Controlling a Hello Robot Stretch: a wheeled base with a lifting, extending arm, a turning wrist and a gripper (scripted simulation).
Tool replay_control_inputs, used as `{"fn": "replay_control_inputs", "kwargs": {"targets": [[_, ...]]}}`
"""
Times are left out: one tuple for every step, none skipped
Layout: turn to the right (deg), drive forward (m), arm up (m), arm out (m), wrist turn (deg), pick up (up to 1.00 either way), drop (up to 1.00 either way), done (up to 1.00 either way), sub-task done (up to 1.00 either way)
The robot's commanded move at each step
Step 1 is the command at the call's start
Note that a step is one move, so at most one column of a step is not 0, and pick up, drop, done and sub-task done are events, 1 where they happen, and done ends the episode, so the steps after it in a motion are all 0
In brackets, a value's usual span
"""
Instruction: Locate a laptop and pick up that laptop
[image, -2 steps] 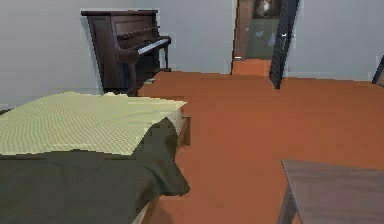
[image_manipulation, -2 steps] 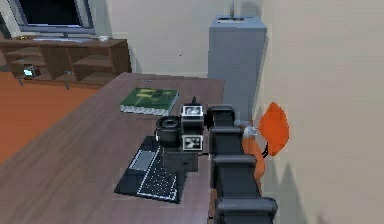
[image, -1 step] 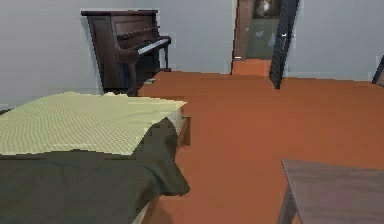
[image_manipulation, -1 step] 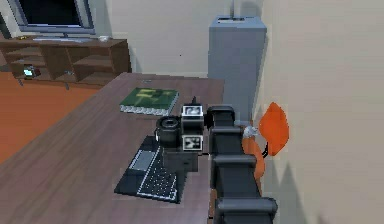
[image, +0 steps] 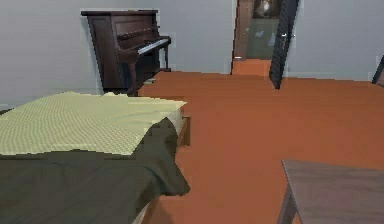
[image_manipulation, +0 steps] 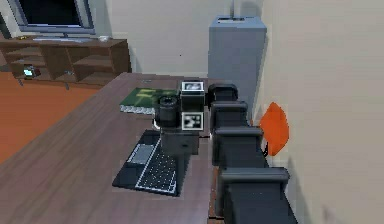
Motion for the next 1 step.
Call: {"fn": "replay_control_inputs", "kwargs": {"targets": [[0.0, 0.0, 0.0, 0.0, 0.0, 0.0, 0.0, 1.0, 0.0]]}}
